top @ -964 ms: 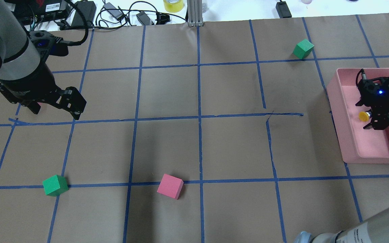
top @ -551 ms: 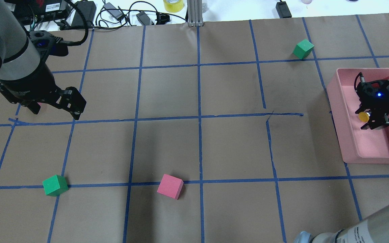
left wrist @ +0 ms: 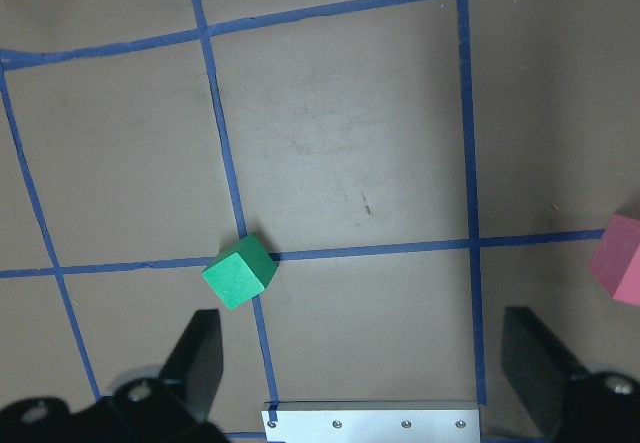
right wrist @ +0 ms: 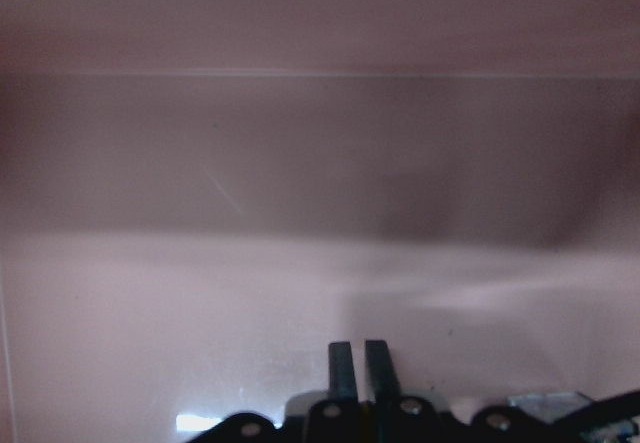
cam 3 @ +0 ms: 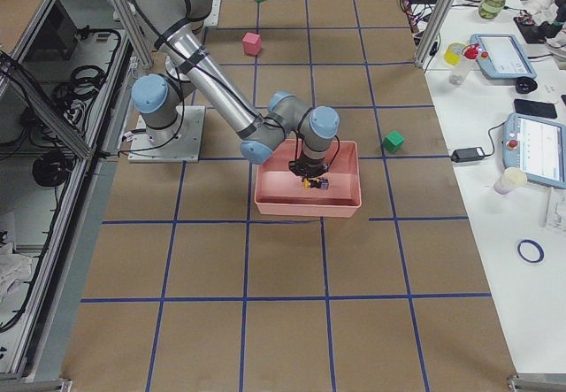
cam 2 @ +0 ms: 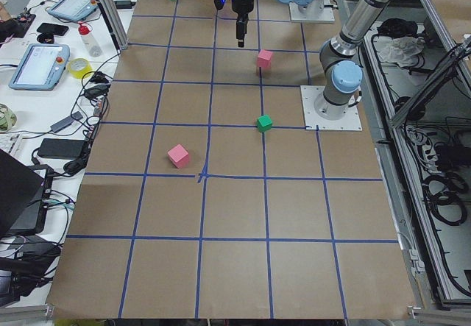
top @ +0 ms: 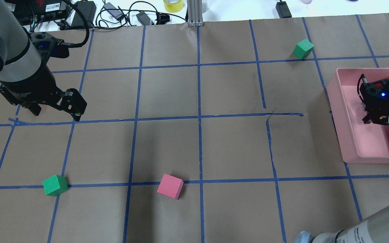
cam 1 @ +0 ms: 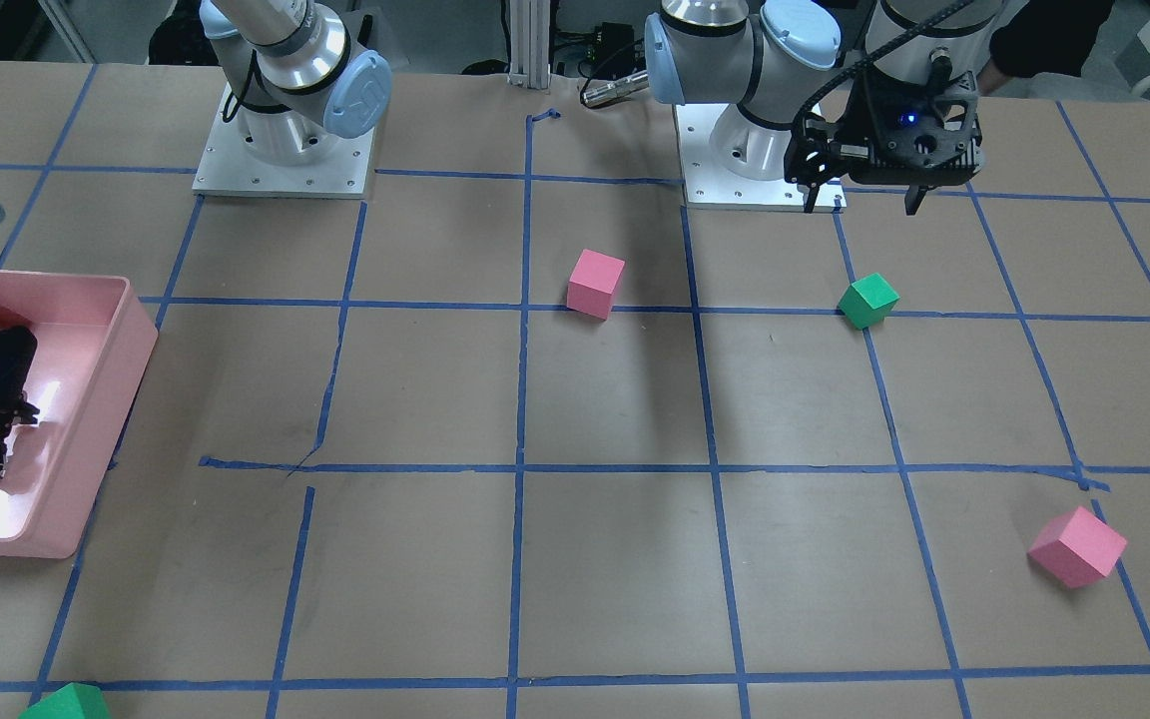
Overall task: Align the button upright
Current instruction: 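Raise the right gripper holding the yellow button out of the pink tray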
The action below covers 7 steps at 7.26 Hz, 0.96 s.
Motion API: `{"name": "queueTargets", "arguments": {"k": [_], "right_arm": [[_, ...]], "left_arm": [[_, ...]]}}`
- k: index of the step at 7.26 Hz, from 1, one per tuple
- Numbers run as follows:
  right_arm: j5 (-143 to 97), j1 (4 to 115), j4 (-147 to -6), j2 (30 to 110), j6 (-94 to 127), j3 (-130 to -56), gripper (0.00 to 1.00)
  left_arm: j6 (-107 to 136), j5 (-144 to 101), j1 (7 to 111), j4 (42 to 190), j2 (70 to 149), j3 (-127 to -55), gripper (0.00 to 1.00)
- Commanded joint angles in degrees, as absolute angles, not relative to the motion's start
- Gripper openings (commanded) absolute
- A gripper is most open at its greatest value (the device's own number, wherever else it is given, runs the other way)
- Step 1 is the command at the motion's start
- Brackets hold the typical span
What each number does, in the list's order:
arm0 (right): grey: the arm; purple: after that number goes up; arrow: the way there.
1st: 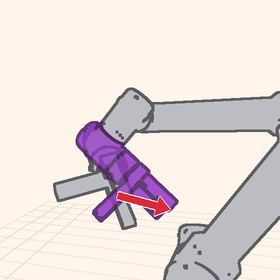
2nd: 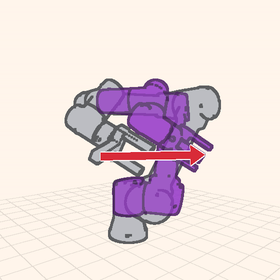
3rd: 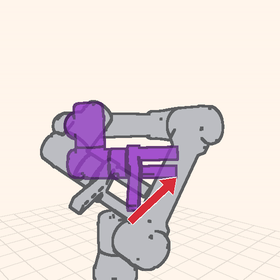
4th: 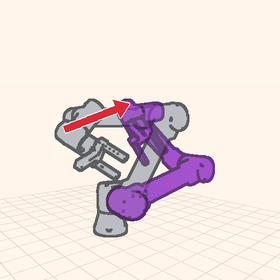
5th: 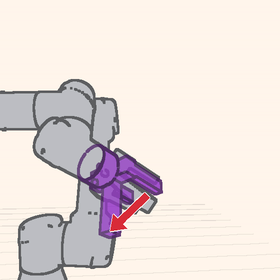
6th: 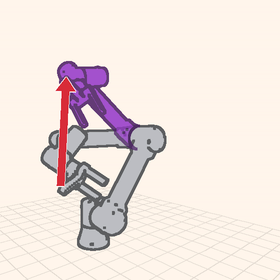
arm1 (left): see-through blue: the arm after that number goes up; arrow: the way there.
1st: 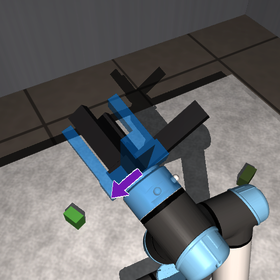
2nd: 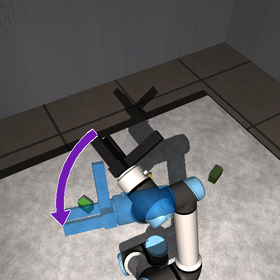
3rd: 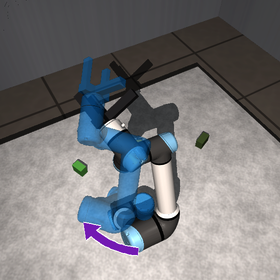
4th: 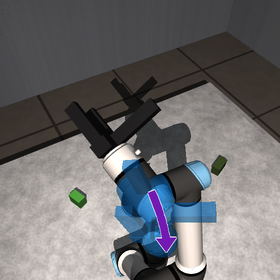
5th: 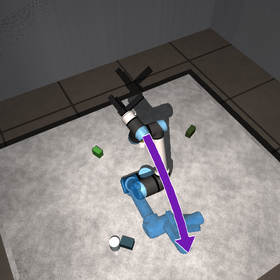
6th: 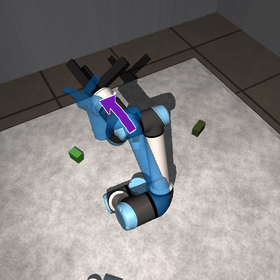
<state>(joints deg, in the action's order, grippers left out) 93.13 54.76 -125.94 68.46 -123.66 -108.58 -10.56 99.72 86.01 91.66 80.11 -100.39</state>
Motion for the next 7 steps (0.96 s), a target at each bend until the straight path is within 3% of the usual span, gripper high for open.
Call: {"name": "queueTargets", "arguments": {"k": [1, 7], "right_arm": [[92.9, 54.76, -125.25, 70.74, -123.31, -108.2, 0.0], [93.43, 54.67, -114.73, 77.25, -119.03, -101.44, 0.0]], "left_arm": [[-10.55, 99.67, 86.04, 91.58, 79.54, -101.43, 1.0], [-10.55, 99.58, 86.04, 91.49, 79.54, -101.34, 1.0]]}}
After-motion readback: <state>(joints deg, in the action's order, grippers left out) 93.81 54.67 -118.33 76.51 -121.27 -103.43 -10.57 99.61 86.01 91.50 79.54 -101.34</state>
